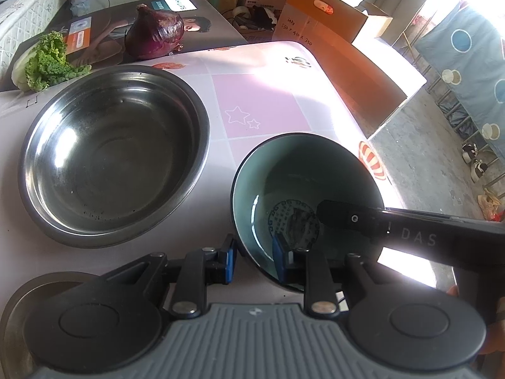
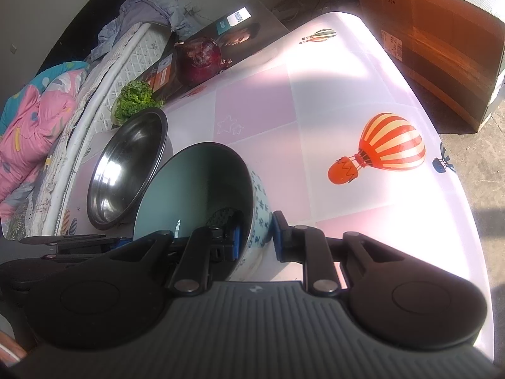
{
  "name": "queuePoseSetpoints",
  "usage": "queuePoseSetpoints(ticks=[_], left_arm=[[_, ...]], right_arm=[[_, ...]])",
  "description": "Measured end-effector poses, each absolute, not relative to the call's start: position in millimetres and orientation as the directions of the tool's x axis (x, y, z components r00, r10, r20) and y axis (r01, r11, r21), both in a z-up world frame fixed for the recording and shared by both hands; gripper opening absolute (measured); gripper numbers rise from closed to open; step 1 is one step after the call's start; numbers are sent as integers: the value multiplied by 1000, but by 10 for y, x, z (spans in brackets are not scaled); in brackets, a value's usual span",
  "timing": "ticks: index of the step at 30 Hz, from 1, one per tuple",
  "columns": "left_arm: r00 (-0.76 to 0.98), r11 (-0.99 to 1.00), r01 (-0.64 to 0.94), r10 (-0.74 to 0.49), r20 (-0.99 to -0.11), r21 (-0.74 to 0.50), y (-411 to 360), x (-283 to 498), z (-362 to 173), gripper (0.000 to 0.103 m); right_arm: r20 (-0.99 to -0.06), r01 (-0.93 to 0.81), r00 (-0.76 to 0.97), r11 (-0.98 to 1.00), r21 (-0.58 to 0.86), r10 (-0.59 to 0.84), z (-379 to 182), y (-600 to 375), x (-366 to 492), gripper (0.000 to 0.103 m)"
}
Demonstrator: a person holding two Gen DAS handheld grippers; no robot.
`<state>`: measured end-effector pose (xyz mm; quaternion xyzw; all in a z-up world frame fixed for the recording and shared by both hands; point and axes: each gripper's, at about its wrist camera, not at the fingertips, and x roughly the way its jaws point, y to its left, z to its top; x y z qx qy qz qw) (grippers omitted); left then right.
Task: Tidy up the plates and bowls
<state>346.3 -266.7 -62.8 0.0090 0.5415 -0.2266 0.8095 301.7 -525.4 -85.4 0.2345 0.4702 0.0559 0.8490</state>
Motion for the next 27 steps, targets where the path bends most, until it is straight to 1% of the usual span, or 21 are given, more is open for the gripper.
queuePoseSetpoints(ticks=[10, 16, 22, 27], left_arm=[[329, 890, 387, -377, -866, -241, -2639, 3429, -492, 25], [351, 885, 388, -400, -847, -257, -2547, 3403, -306, 25], [396, 888, 370, -415, -819, -271, -2306, 3426, -76, 25], [436, 904, 327, -404, -804, -277, -1999, 3547, 25, 25]], right_arm=[[-762, 119, 571, 887, 445, 306, -679, -5272, 2969, 18], [-757, 106, 585, 899, 425, 290, -433, -5196, 2954, 18], [-744, 70, 604, 911, 406, 285, -133, -4969, 3055, 18], [-727, 29, 610, 908, 417, 314, -12, -4682, 3278, 18]])
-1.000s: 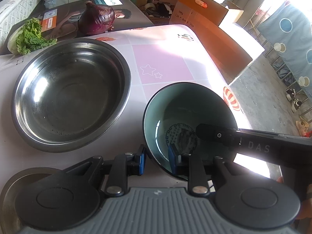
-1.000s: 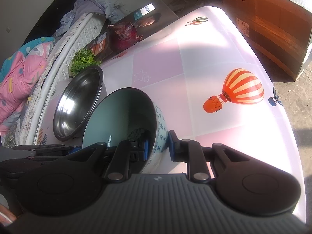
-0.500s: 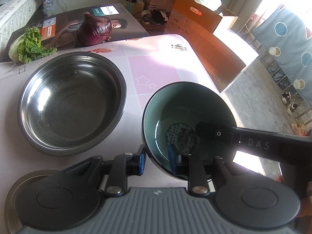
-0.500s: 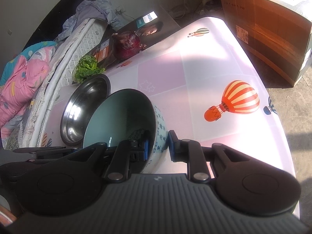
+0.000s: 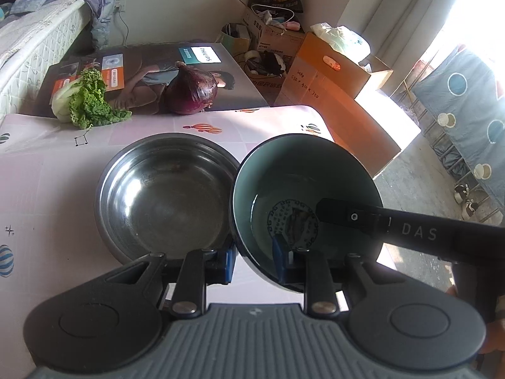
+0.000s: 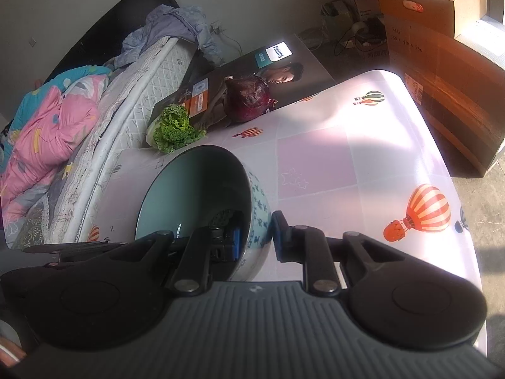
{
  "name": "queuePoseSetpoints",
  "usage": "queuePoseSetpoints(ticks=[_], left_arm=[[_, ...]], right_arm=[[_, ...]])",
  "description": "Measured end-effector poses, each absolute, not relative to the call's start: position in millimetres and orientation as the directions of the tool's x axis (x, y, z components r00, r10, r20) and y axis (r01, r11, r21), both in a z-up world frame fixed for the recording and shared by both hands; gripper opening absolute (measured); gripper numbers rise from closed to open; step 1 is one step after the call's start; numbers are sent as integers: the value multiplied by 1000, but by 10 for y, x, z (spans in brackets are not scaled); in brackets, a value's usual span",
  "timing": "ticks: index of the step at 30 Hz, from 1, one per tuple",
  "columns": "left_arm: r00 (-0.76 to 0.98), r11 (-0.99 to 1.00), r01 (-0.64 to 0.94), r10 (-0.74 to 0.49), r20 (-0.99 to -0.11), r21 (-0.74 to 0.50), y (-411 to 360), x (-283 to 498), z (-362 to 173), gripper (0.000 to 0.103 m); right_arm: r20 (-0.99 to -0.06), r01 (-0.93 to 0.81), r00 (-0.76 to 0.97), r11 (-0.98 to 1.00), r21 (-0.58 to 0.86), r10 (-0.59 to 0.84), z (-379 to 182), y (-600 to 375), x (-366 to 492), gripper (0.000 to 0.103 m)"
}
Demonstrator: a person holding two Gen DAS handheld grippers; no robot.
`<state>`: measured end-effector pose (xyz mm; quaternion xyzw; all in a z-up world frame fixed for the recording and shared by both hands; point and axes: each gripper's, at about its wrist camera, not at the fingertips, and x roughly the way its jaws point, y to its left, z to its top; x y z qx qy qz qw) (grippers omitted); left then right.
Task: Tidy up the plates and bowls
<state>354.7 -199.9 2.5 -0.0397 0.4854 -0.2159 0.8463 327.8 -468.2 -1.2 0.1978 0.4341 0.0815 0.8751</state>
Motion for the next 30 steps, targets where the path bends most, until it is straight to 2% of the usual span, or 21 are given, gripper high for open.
queuePoseSetpoints(ticks=[10, 19, 22, 24, 26, 30], left_arm=[[464, 940, 202, -340, -818, -276, -1357, 4026, -236, 24], [437, 937, 181, -347, -830, -297, -1160, 4188, -498, 25], [473, 937, 201, -348, -810, -285, -1159, 4138, -404, 29], [486, 934, 206, -357, -797, -293, -1149, 4115, -341, 37], [501, 932, 203, -361, -787, -299, -1124, 4077, -275, 46], [533, 935, 209, -354, -768, -286, -1068, 3926, -129, 54]], right_arm=[[-739, -21, 553, 893, 450, 385, -333, -4025, 3972, 18], [-773, 12, 527, 907, 422, 352, -709, -3866, 4223, 22], [-752, 21, 562, 903, 428, 344, -663, -3941, 4205, 23], [-734, 33, 589, 897, 440, 338, -602, -4016, 4184, 32], [-702, 36, 621, 882, 470, 349, -502, -4103, 4135, 33], [-644, 18, 668, 856, 517, 374, -249, -4212, 3929, 36]])
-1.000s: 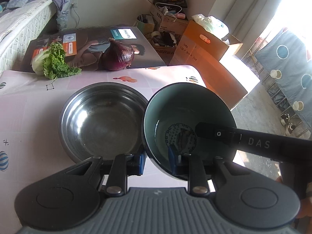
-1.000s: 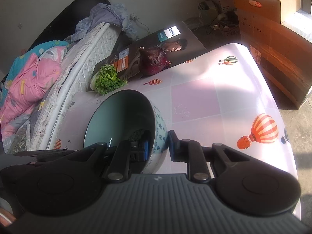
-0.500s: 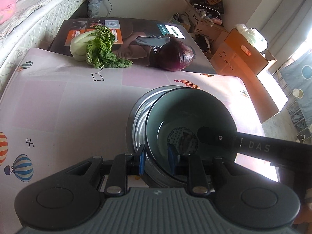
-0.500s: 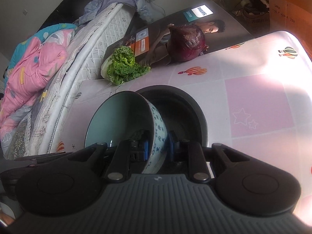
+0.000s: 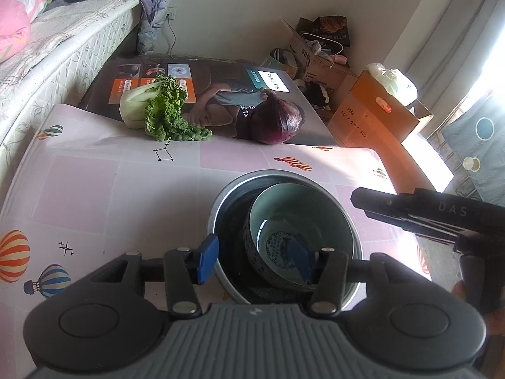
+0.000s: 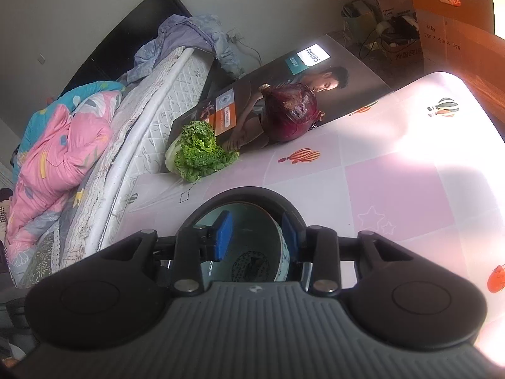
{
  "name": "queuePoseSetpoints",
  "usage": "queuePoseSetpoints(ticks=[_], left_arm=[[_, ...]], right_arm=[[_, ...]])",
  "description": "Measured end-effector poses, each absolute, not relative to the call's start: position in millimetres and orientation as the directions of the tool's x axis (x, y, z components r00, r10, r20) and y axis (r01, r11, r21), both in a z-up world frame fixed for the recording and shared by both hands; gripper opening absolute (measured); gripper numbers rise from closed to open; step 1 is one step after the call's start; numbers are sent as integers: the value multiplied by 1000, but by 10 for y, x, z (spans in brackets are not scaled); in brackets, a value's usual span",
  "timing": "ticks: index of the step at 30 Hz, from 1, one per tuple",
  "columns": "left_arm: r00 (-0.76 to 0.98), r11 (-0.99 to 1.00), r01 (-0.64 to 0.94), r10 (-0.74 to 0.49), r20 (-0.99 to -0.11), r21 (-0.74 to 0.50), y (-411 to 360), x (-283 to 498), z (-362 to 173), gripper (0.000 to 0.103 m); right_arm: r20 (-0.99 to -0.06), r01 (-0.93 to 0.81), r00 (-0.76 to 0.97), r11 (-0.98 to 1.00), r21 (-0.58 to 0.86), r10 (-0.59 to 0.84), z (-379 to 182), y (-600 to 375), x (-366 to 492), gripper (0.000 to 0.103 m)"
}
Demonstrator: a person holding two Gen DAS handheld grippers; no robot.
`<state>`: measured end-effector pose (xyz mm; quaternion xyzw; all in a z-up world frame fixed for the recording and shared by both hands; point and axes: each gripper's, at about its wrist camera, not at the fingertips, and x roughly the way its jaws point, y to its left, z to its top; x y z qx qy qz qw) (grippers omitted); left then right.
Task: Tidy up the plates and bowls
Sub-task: 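Open both tools and pull back from the nested bowls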
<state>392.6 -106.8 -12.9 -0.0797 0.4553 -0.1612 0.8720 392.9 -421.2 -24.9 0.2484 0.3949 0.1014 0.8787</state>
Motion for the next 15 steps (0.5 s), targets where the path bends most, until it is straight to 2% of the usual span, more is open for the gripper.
queuePoseSetpoints(ticks=[3, 8, 10, 13, 15], left_arm=[[566, 935, 235, -354, -745, -266, -992, 3697, 60, 60], [646, 920, 357, -371, -667, -165, -774, 2947, 440, 84], [682, 915, 392, -357, -638, -92, -662, 2570, 548, 88], [706, 903, 429, -336, -624, -1, -487, 2033, 631, 89], [711, 899, 437, -331, -620, 20, -355, 1719, 653, 90]], right_arm=[[-593, -20, 696, 837, 547, 404, -8, -4259, 3610, 43], [-534, -77, 741, 841, 536, 408, 378, -4265, 2716, 55], [-533, -78, 756, 862, 501, 379, 479, -4208, 2280, 59], [-529, -85, 778, 891, 447, 340, 538, -4071, 1659, 70], [-521, -103, 786, 902, 420, 333, 499, -3945, 1205, 72]])
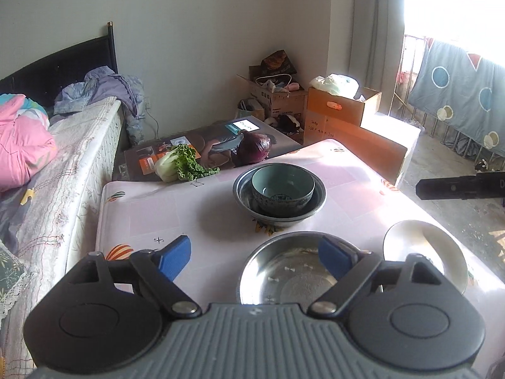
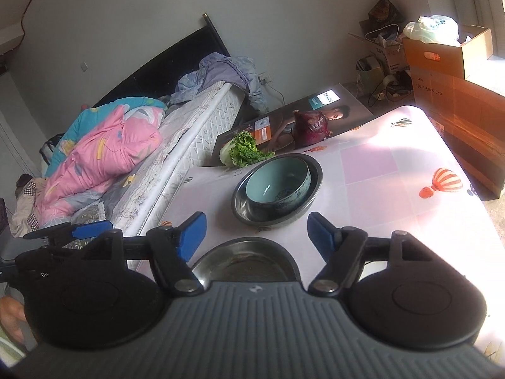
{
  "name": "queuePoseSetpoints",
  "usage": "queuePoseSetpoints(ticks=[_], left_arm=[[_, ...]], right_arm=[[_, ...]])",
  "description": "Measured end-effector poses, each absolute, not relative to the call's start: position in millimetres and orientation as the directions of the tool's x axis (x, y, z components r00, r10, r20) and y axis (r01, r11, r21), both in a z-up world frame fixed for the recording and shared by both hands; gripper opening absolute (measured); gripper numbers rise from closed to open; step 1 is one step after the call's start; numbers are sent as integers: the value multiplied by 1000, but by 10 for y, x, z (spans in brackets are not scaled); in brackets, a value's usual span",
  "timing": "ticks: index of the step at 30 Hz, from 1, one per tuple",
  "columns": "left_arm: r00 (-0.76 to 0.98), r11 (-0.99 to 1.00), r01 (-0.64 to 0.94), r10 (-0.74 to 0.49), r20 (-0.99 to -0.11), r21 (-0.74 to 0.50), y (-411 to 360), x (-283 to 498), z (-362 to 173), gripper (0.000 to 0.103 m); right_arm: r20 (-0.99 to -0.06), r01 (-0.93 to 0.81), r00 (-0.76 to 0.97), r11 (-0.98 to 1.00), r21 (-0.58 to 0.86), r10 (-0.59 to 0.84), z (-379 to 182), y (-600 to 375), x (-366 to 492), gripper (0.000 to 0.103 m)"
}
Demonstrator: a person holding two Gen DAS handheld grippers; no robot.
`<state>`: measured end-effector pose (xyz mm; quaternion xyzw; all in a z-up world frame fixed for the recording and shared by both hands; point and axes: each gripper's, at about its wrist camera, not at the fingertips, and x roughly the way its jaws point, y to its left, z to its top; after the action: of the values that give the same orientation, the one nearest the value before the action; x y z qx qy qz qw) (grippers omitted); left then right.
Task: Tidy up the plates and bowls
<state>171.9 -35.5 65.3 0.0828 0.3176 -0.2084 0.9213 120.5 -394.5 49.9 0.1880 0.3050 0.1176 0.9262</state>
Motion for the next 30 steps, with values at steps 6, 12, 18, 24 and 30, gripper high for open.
queuePoseSetpoints(ticks=[6, 12, 18, 24, 30], left_arm=[[706, 914, 404, -336, -623, -35, 179, 1025, 440, 103], [732, 936, 311, -346, -587, -164, 758, 629, 191, 103], [725, 949, 208, -312, -614, -236, 1053, 491, -141, 103], [663, 934, 176, -346, -664, -310, 1187, 616, -413, 103], [646, 936, 213, -350, -678, -280, 1086, 711, -559, 103]], right_arm=[[-548, -99, 784, 930, 353, 291, 213, -3522, 238, 72], [-548, -99, 788, 937, 336, 280, -63, -3141, -256, 72], [-585, -116, 744, 924, 364, 323, -336, -2740, -224, 72], [-639, -119, 684, 918, 378, 352, -569, -2374, 116, 72], [-659, -117, 665, 921, 372, 351, -649, -2176, 421, 72]])
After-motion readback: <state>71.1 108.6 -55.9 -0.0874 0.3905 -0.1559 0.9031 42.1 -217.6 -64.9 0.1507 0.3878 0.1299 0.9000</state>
